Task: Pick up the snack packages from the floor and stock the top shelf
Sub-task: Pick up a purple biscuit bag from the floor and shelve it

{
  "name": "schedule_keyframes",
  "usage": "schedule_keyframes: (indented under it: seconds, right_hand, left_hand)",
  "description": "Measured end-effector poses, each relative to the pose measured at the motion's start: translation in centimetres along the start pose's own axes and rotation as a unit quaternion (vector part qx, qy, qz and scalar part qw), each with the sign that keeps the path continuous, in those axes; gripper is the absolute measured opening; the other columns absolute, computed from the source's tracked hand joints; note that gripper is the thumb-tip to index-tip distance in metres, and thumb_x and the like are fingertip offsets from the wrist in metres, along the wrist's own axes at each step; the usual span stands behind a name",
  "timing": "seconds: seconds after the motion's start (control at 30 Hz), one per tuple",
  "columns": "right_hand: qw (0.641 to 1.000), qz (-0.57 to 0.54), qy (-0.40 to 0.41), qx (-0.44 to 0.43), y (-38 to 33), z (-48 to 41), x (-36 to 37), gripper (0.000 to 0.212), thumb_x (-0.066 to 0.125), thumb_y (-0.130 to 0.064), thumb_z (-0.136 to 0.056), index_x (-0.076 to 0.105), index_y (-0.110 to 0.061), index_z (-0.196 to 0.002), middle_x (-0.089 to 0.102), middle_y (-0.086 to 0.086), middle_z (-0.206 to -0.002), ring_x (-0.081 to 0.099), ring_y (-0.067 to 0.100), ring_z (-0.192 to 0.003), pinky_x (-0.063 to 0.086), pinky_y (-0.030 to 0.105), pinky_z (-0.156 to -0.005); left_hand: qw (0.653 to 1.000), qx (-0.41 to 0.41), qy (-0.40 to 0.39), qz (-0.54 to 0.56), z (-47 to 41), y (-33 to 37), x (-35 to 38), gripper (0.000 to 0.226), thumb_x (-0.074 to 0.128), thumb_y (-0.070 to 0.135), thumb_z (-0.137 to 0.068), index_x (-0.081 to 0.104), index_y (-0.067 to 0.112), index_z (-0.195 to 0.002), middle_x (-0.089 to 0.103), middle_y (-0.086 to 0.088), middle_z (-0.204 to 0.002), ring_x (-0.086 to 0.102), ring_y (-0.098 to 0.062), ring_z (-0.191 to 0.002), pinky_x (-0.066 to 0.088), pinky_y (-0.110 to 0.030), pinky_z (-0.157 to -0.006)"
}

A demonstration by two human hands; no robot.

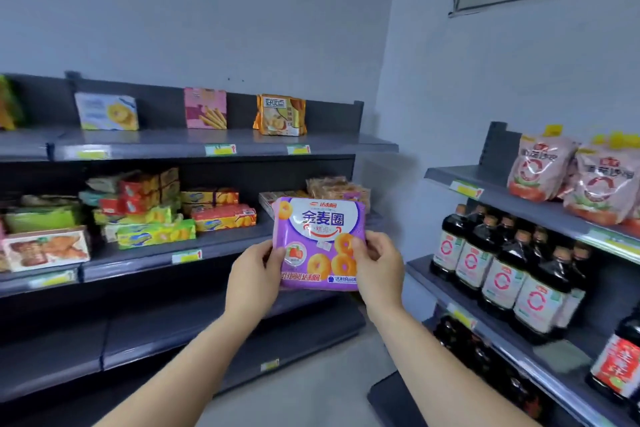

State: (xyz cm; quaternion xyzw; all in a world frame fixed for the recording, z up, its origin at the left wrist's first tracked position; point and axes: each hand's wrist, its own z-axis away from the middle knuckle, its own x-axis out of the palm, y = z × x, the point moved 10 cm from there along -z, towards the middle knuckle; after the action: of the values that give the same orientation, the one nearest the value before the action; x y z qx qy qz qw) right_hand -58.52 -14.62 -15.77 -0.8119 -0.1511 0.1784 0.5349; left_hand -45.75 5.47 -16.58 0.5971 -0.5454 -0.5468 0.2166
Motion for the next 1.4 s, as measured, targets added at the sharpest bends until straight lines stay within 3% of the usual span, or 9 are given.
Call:
schedule_keyframes:
  seconds: [0.1, 0.27, 0.47, 0.6, 0.73, 0.87, 1.23, 1.4]
  right_hand:
    - [0.999, -0.013, -0.043, -0.023, -1.4, -2.3, 4.6, 0.006, 0.061, -0.024, -0.092, 0.063, -0.021, -0.097, 0.071, -0.005, -0.095, 0.067, 0.010, -0.087, 0.058, 0.036, -0.076]
    - [0.992, -0.036, -0.114, -0.040, -3.9, -3.8, 12.5, 0.006, 0.059, -0.030, -0.093, 0.060, -0.027, -0.098, 0.068, -0.009, -0.097, 0.066, 0.009, -0.090, 0.059, 0.036, -0.076]
    - [0.980, -0.068, -0.177, -0.063, -6.9, -3.1, 21.8, 0.010, 0.059, -0.027, -0.094, 0.060, -0.020, -0.101, 0.066, -0.009, -0.095, 0.065, 0.008, -0.090, 0.057, 0.029, -0.073]
    - [0.973, -0.081, -0.207, -0.065, -8.6, -1.9, 28.3, 0.017, 0.060, -0.029, -0.093, 0.060, -0.018, -0.106, 0.067, -0.004, -0.102, 0.065, 0.010, -0.094, 0.057, 0.032, -0.078]
    - [0.966, -0.104, -0.223, -0.078, -11.6, -0.5, 34.8, 0.009, 0.060, -0.026, -0.093, 0.059, -0.020, -0.100, 0.066, -0.005, -0.098, 0.064, 0.009, -0.092, 0.056, 0.029, -0.075]
    - [0.961, -0.122, -0.233, -0.091, -14.8, 0.9, 41.5, 0.007, 0.060, -0.024, -0.093, 0.059, -0.019, -0.098, 0.063, -0.010, -0.090, 0.063, 0.008, -0.089, 0.051, 0.023, -0.071]
    - [0.943, -0.155, -0.278, -0.100, -21.1, 4.4, 59.1, 0.010, 0.062, -0.025, -0.092, 0.060, -0.018, -0.098, 0.067, -0.001, -0.098, 0.065, 0.015, -0.091, 0.057, 0.039, -0.081]
    - [0.933, -0.165, -0.297, -0.120, -23.7, 4.2, 66.6, 0.007, 0.062, -0.023, -0.091, 0.059, -0.018, -0.096, 0.066, 0.000, -0.096, 0.063, 0.016, -0.089, 0.056, 0.040, -0.081]
  left_hand:
    - [0.999, -0.017, 0.045, 0.008, -2.6, -1.0, -2.9, 0.020, 0.050, 0.037, -0.096, 0.061, 0.023, -0.104, 0.070, 0.005, -0.095, 0.066, -0.010, -0.082, 0.057, -0.036, -0.071]
    - [0.993, -0.038, 0.113, -0.005, -5.5, -2.7, -8.4, 0.020, 0.051, 0.033, -0.097, 0.062, 0.017, -0.101, 0.069, 0.003, -0.092, 0.063, -0.006, -0.074, 0.047, -0.017, -0.054]
    - [0.983, -0.054, 0.169, -0.033, -8.2, -5.7, -15.7, 0.021, 0.051, 0.034, -0.096, 0.063, 0.018, -0.104, 0.069, 0.005, -0.094, 0.065, -0.009, -0.081, 0.055, -0.031, -0.066]
    - [0.977, -0.068, 0.196, -0.056, -10.1, -8.7, -21.0, 0.033, 0.051, 0.037, -0.096, 0.063, 0.014, -0.116, 0.070, 0.001, -0.104, 0.065, -0.013, -0.090, 0.052, -0.025, -0.064]
    - [0.970, -0.063, 0.220, -0.080, -12.3, -10.5, -26.8, 0.024, 0.051, 0.033, -0.097, 0.063, 0.015, -0.105, 0.069, 0.002, -0.099, 0.064, -0.012, -0.085, 0.051, -0.024, -0.063]
    - [0.967, -0.058, 0.231, -0.087, -14.5, -12.3, -32.9, 0.018, 0.051, 0.035, -0.097, 0.060, 0.020, -0.102, 0.065, 0.007, -0.091, 0.060, -0.002, -0.076, 0.048, -0.018, -0.056]
    - [0.947, -0.098, 0.269, -0.145, -20.6, -18.6, -47.9, 0.024, 0.051, 0.036, -0.097, 0.063, 0.015, -0.095, 0.069, 0.002, -0.093, 0.066, -0.017, -0.085, 0.057, -0.040, -0.077]
    - [0.936, -0.099, 0.295, -0.164, -24.6, -21.1, -52.9, 0.026, 0.050, 0.034, -0.097, 0.066, 0.013, -0.097, 0.071, 0.000, -0.093, 0.066, -0.019, -0.083, 0.056, -0.040, -0.076]
